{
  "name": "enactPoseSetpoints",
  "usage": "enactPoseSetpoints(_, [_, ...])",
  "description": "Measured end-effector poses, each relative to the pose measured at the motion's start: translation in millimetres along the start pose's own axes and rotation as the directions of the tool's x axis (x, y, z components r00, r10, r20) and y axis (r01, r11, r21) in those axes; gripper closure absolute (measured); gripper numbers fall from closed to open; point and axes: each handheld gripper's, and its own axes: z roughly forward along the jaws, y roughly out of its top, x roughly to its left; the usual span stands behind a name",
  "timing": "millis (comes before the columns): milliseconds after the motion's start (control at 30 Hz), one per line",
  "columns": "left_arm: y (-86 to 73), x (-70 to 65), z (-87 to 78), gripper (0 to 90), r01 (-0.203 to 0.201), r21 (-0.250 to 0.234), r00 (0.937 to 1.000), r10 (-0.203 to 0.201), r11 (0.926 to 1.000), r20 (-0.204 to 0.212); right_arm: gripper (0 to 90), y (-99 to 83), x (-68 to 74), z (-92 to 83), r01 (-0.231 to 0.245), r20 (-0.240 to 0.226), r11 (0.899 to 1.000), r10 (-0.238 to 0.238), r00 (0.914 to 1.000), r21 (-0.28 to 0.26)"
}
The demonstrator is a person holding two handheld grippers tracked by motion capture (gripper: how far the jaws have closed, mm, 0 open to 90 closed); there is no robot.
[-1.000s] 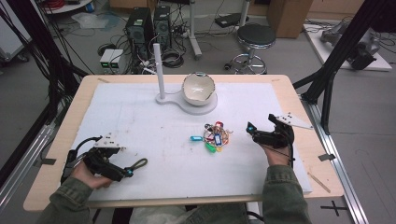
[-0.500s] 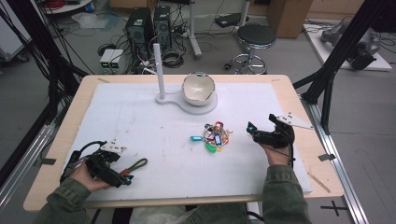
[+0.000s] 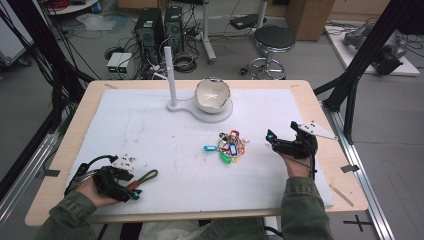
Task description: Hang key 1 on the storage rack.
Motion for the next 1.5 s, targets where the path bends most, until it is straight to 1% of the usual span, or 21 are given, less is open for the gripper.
enactPoseSetpoints(67, [-0.3,-0.3,-0.3,55.6,-0.009,0.000,0.9999,0.009,1.0000,-0.014,0.7,0.1,-0.5,-0.5,-0.002,0.005,1.000,0.002,1.0000,-0.002])
enactPoseSetpoints(100, [-0.7,-0.4,-0.9,55.6,-0.008,0.000,0.9998,0.008,1.0000,-0.017,0.7,0.1,-0.5,-0.5,-0.002,0.005,1.000,0.002,1.0000,-0.002])
enactPoseSetpoints(133, [-1.0,0.6,-1.4,62.9,-0.005,-0.005,0.9998,0.004,1.0000,-0.019,0.7,0.2,-0.7,-0.7,-0.004,0.006,1.000,0.004,1.0000,-0.003])
enactPoseSetpoints(167, [-1.5,1.4,-2.0,67.8,-0.003,-0.006,1.0000,0.003,1.0000,-0.008,0.7,0.2,-1.0,-0.7,-0.003,0.007,1.000,0.003,1.0000,-0.005])
enactPoseSetpoints(233, [-1.5,1.7,-2.1,69.2,-0.008,-0.010,0.9999,0.007,0.9999,-0.011,0.7,0.2,-1.0,-0.6,-0.004,0.007,1.000,0.004,1.0000,-0.006])
enactPoseSetpoints(267, [-1.1,1.6,-2.6,70.0,-0.019,-0.009,0.9997,0.019,0.9998,-0.014,0.7,0.2,-1.0,-0.5,-0.002,0.008,1.000,0.002,1.0000,-0.006])
enactPoseSetpoints(333, [-0.5,1.8,-2.6,70.9,-0.025,-0.020,0.9996,0.025,0.9995,-0.013,0.7,0.1,-0.8,-0.3,-0.003,0.004,1.000,0.003,1.0000,-0.003])
enactPoseSetpoints(400, [-0.6,3.5,-3.2,71.0,-0.019,-0.026,0.9998,0.019,0.9995,-0.002,0.7,-0.1,-0.5,0.0,0.000,0.002,1.000,0.000,1.0000,-0.001])
enactPoseSetpoints(467, [-1.3,5.9,-4.4,71.0,-0.014,-0.045,0.9999,0.014,0.9989,-0.006,0.7,-0.1,-0.4,0.0,-0.001,0.001,1.000,0.001,1.0000,0.000])
enactPoseSetpoints(533, [-3.2,8.9,-7.0,70.9,-0.011,-0.085,0.9990,0.007,0.9963,-0.044,0.7,-0.2,-0.2,0.3,-0.004,-0.004,1.000,0.004,1.0000,0.004])
enactPoseSetpoints(567, [-6.4,12.9,-10.6,71.0,-0.007,-0.125,0.9975,-0.002,0.9922,-0.070,0.7,-0.3,0.4,0.4,-0.002,-0.006,1.000,0.002,1.0000,0.005])
enactPoseSetpoints(600, [-6.4,12.9,-10.6,70.9,-0.007,-0.125,0.9975,-0.002,0.9922,-0.070,0.7,-0.4,0.7,0.4,0.000,-0.006,1.000,0.001,1.0000,0.007])
enactPoseSetpoints(667, [-9.1,17.1,-13.4,70.9,0.005,-0.146,0.9970,-0.017,0.9893,-0.075,0.7,-0.5,0.7,0.5,0.002,-0.006,1.000,-0.002,1.0000,0.008])
enactPoseSetpoints(733, [-10.8,20.2,-14.5,71.0,0.025,-0.163,0.9971,-0.036,0.9863,-0.067,0.7,-0.7,0.7,0.7,0.001,-0.005,1.000,-0.001,1.0000,0.008])
enactPoseSetpoints(933, [-9.8,24.7,-18.6,70.9,0.046,-0.193,0.9953,-0.062,0.9800,-0.074,0.7,-1.4,-0.2,0.0,0.002,-0.002,1.000,-0.002,1.0000,0.006])
enactPoseSetpoints(1033, [-8.1,29.1,-23.3,71.0,0.067,-0.226,0.9941,-0.084,0.9718,-0.067,0.7,-2.0,-0.1,-1.1,-0.006,0.004,1.000,0.006,1.0000,0.010])
enactPoseSetpoints(1167, [-4.9,33.9,-26.1,71.0,0.080,-0.231,0.9936,-0.096,0.9698,-0.059,0.7,-2.3,0.6,-1.3,0.001,0.010,1.000,-0.001,0.9999,0.010])
enactPoseSetpoints(1267, [-2.2,35.2,-28.1,71.0,0.092,-0.242,0.9916,-0.111,0.9659,-0.066,0.7,-2.4,1.3,-1.9,0.005,0.013,1.000,-0.005,0.9999,0.011])
enactPoseSetpoints(1300, [-0.7,35.3,-28.7,71.0,0.106,-0.253,0.9900,-0.126,0.9617,-0.064,0.7,-2.4,1.3,-1.9,0.005,0.013,1.000,-0.005,0.9999,0.011])
enactPoseSetpoints(1367, [2.8,36.7,-30.5,71.0,0.125,-0.261,0.9893,-0.140,0.9572,-0.040,0.7,-2.4,0.2,-2.6,0.003,0.013,1.000,-0.003,0.9999,0.006])
enactPoseSetpoints(1500, [9.6,36.9,-33.2,71.1,0.133,-0.278,0.9886,-0.148,0.9512,-0.031,0.7,-2.5,-0.9,-2.5,-0.010,0.014,1.000,0.010,0.9998,0.004])
